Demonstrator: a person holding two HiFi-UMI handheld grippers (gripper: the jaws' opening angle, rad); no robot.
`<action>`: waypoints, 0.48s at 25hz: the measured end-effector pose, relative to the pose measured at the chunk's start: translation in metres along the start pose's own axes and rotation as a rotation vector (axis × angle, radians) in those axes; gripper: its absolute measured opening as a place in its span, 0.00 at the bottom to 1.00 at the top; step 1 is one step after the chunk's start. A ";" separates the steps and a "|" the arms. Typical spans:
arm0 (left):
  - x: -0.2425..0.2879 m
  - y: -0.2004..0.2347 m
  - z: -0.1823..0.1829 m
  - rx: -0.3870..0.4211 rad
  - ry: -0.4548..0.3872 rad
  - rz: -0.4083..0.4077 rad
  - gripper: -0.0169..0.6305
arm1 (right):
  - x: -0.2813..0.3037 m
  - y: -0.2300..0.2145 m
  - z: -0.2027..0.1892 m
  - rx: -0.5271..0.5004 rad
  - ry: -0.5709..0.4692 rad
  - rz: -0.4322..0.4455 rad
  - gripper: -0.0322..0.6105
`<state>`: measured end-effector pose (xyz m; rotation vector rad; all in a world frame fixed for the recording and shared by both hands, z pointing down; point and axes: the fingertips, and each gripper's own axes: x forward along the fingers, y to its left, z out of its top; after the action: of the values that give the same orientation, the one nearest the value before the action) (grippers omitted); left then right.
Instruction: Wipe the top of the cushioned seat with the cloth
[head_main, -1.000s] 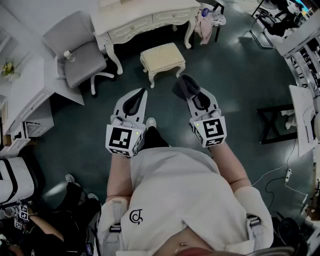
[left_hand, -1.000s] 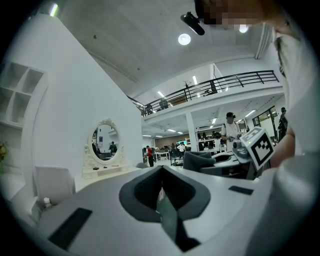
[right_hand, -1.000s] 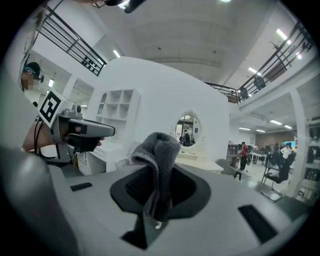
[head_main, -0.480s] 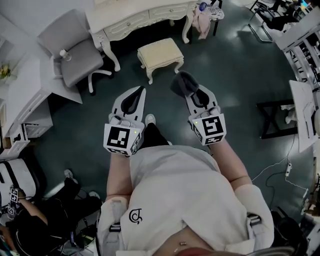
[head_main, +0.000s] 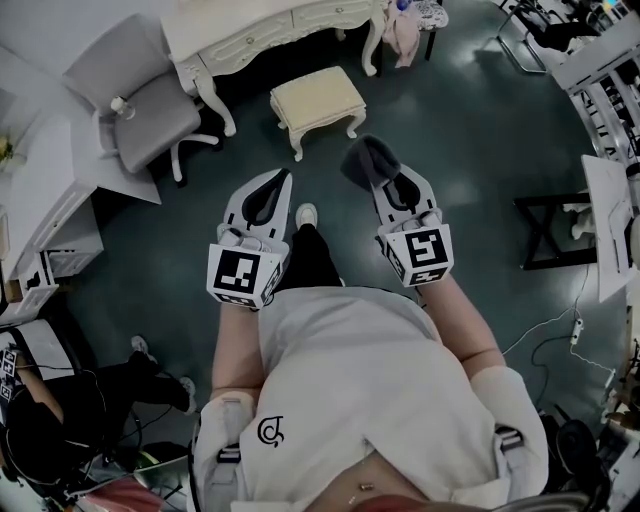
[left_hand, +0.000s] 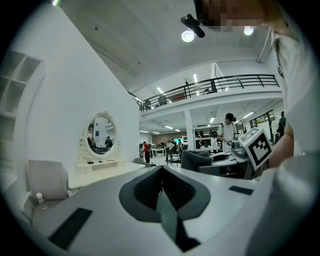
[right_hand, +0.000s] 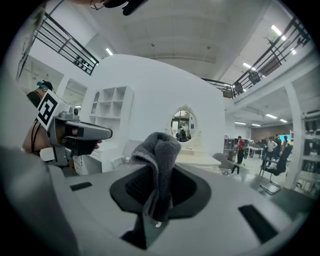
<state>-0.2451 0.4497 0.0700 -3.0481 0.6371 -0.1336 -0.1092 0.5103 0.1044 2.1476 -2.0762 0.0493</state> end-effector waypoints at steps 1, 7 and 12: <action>0.006 0.006 -0.002 -0.001 0.003 -0.002 0.05 | 0.007 -0.003 0.000 0.001 0.001 -0.004 0.16; 0.055 0.058 -0.014 -0.028 0.013 -0.025 0.05 | 0.066 -0.027 -0.003 0.016 0.022 -0.052 0.17; 0.118 0.124 -0.025 -0.063 0.023 -0.053 0.05 | 0.145 -0.056 -0.002 0.016 0.054 -0.079 0.17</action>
<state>-0.1885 0.2889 0.0987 -3.1300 0.5731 -0.1520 -0.0472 0.3684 0.1203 2.2101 -1.9664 0.1129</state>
